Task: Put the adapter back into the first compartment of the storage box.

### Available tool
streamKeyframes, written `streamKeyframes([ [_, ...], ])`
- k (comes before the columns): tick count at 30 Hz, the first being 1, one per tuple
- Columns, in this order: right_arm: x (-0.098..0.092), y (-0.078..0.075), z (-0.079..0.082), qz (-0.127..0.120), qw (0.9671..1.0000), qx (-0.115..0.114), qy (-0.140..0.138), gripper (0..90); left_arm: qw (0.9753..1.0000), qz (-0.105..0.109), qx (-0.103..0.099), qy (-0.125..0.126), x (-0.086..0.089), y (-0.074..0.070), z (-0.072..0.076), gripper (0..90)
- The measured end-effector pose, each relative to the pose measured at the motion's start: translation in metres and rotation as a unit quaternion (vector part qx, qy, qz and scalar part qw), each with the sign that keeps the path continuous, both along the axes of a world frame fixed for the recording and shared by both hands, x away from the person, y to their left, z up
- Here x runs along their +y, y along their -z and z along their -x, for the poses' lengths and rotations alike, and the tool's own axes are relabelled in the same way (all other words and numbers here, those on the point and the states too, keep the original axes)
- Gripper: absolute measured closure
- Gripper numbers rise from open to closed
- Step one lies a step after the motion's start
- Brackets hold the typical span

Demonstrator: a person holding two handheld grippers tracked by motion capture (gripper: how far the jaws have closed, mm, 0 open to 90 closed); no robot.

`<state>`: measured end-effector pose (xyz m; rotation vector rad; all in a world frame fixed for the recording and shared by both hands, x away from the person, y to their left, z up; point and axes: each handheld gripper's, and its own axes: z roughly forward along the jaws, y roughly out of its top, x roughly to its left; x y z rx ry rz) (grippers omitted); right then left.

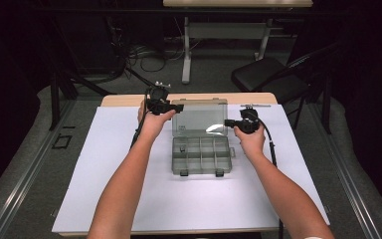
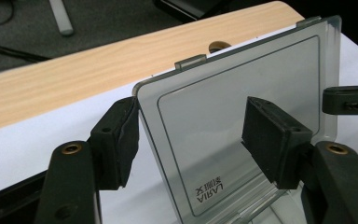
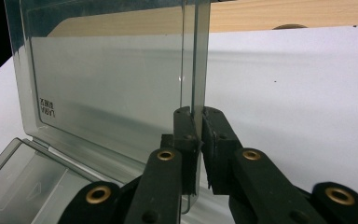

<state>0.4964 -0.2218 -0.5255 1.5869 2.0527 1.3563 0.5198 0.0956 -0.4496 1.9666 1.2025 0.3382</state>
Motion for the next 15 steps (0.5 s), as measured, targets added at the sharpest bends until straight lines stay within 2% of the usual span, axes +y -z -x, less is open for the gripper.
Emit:
streamKeyframes([
  [1,0.0,0.0,0.0,0.0,1.0,0.0,0.0,85.1,1.0,0.0,0.0,0.0,0.0,0.0,0.0,36.3],
  [2,0.0,0.0,0.0,0.0,1.0,0.0,0.001,85.0,0.9999,0.004,0.012,-0.001,-0.001,0.003,-0.003,36.2],
  [4,0.0,0.0,0.001,-0.002,1.0,0.0,0.001,85.1,0.9999,0.006,0.015,-0.002,-0.002,0.005,-0.005,36.2],
  [6,0.0,0.0,0.001,-0.002,1.0,0.0,0.0,85.0,0.9992,0.023,0.031,-0.005,-0.001,0.009,-0.009,35.1],
  [10,-0.001,0.0,0.001,-0.003,1.0,0.0,0.001,85.0,0.999,0.025,0.032,-0.019,0.001,0.011,-0.014,34.2],
  [12,-0.001,0.001,0.001,-0.004,1.0,0.0,0.001,85.0,0.9984,0.038,0.034,-0.024,0.003,0.012,-0.017,34.1],
  [15,-0.001,0.001,0.001,-0.005,1.0,-0.003,0.0,85.0,0.9983,0.037,0.036,-0.025,0.004,0.014,-0.019,34.1],
])
